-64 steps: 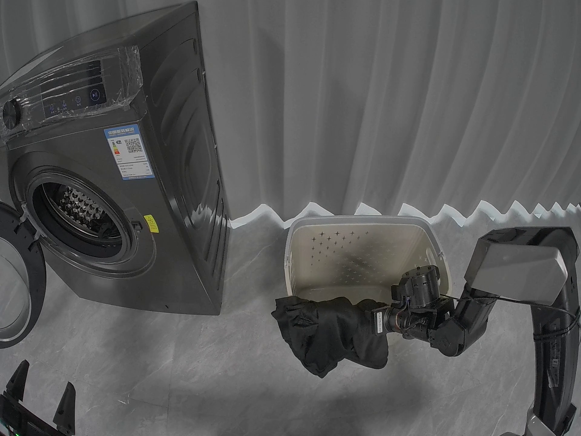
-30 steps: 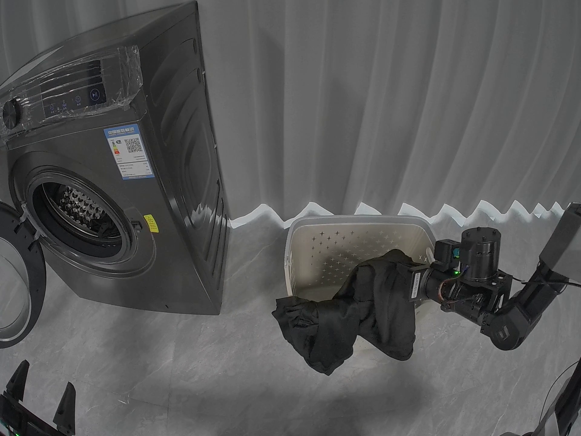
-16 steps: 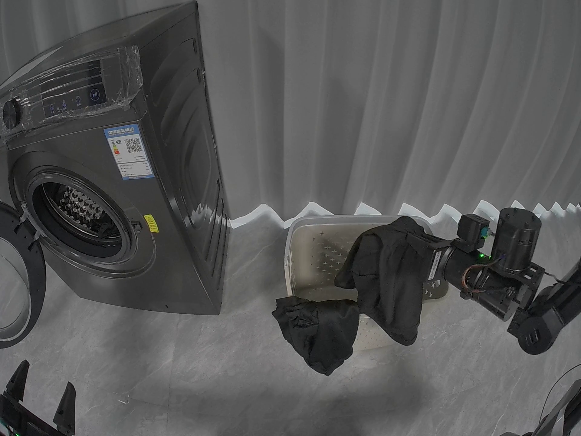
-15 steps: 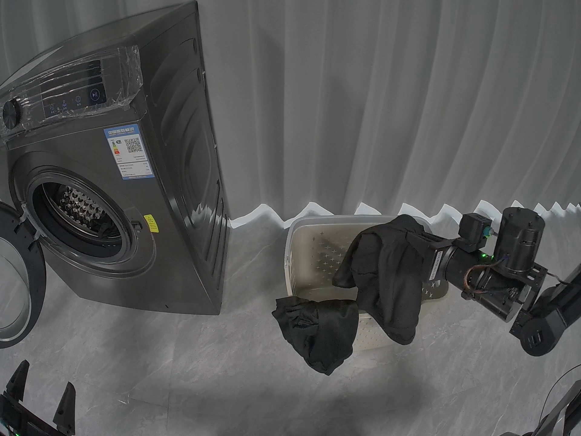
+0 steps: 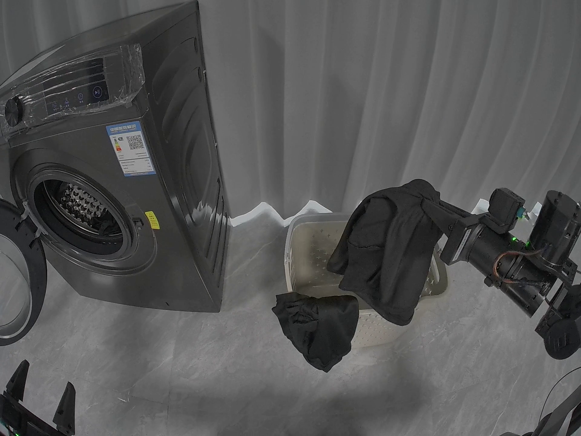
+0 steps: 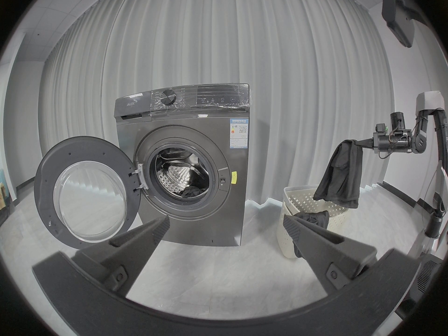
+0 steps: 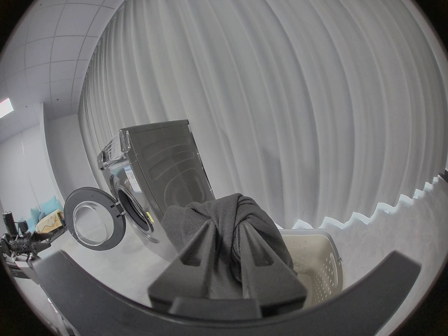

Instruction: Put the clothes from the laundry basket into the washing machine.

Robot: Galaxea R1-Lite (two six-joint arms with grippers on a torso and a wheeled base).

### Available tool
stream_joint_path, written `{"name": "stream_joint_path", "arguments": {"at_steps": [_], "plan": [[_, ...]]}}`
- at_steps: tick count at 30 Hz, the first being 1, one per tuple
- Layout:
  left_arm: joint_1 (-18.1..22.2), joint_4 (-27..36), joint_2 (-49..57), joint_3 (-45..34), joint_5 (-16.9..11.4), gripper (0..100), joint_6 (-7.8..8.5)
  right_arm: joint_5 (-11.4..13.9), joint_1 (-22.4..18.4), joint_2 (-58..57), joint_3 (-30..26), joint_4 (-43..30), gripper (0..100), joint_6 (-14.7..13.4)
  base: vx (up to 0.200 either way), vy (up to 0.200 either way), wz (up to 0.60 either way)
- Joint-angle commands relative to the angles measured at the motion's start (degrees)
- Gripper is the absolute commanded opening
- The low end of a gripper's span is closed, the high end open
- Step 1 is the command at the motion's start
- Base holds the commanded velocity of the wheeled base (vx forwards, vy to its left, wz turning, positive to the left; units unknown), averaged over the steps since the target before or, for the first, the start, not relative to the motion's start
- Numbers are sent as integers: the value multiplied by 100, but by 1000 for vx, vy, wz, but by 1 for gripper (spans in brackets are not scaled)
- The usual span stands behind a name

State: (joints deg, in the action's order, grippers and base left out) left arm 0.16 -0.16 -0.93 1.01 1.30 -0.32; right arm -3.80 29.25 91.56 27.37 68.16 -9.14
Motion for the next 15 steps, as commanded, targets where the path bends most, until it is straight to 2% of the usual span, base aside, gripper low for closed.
{"name": "stream_joint_path", "arguments": {"at_steps": [1, 5, 14, 15], "plan": [[2, -2, 93, -101, 1, 100, -3, 11, -7, -104, 14, 5, 0, 0, -200, 0, 0], [2, -2, 93, -101, 10, 100, 5, 29, 11, -104, 5, 5, 0, -9, -200, 0, 0], [2, 7, 93, -101, 1, 100, -12, 38, 73, -112, 5, 13, 0, -9, 0, 0, 0], [2, -2, 93, -101, 1, 100, -3, 38, 73, -112, 5, 13, 0, -9, 0, 200, 0]]}}
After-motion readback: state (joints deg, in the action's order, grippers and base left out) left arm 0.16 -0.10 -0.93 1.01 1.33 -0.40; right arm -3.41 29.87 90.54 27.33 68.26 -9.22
